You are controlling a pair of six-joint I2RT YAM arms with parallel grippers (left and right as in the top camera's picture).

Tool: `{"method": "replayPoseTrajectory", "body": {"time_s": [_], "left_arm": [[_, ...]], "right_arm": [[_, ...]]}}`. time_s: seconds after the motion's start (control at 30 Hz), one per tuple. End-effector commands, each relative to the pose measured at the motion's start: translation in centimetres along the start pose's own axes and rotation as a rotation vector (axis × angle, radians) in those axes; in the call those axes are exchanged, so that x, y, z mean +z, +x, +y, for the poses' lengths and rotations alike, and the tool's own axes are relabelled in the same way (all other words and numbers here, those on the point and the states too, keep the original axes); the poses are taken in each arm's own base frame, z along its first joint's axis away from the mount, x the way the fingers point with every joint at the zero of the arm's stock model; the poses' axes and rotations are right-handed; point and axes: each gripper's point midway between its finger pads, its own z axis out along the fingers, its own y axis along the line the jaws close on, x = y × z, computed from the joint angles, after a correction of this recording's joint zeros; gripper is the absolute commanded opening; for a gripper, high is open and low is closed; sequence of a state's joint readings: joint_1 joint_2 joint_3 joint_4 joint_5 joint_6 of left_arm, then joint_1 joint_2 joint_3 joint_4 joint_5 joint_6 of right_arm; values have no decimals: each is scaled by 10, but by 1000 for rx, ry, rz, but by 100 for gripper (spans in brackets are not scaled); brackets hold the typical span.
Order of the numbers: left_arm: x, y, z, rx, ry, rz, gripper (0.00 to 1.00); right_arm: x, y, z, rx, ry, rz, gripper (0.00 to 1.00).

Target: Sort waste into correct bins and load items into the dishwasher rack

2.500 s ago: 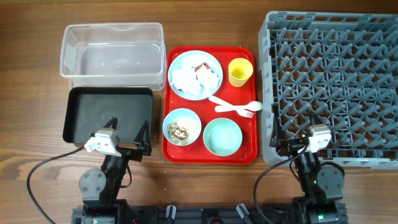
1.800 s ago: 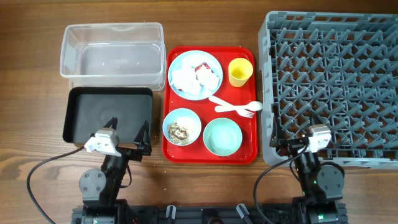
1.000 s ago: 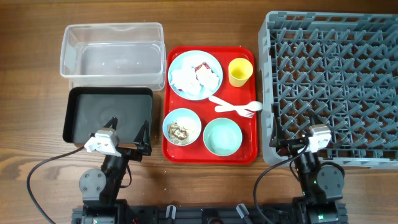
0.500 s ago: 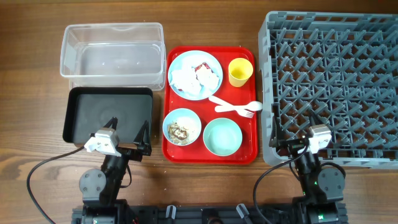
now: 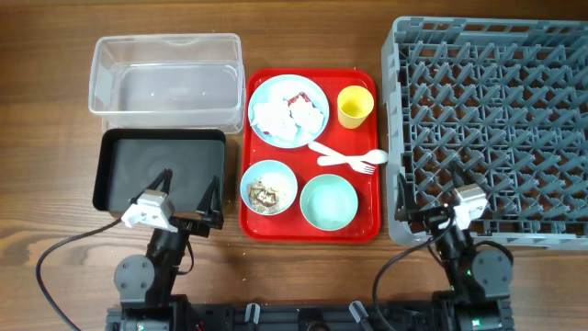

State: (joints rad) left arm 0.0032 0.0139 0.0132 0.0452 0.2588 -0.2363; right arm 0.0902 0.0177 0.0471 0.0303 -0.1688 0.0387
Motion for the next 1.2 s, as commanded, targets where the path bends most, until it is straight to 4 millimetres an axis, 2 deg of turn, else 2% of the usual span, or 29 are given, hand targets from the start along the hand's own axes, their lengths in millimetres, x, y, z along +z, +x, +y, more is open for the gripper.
{"method": "replayPoseTrajectory", "body": {"time_s": [0.0, 0.17, 0.33, 0.5, 0.67, 0.77, 0.9, 1.0, 1.17], "left_arm": [[-3, -23, -14, 36, 49, -37, 100], [-3, -59, -35, 77, 103, -41, 100], [10, -98, -54, 146, 151, 9, 100], [42, -123, -68, 145, 193, 151, 100], [90, -124, -88, 169, 240, 343, 100], [131, -110, -100, 170, 204, 498, 100], [172, -73, -113, 199, 147, 737, 100], [190, -33, -115, 219, 94, 938, 100], [213, 33, -122, 232, 106, 1106, 100]], "right_arm": [[-7, -52, 14, -65, -63, -95, 100], [-7, -92, 16, -83, -63, -85, 100], [7, -117, 22, -128, -107, 1, 100], [29, -130, 23, -112, -137, 126, 100], [45, -135, 23, -80, -152, 249, 100], [51, -137, 23, -61, -160, 318, 100], [53, -135, 22, -45, -161, 379, 100], [53, -133, 22, -43, -161, 386, 100], [53, -132, 23, -40, -168, 389, 100]]}}
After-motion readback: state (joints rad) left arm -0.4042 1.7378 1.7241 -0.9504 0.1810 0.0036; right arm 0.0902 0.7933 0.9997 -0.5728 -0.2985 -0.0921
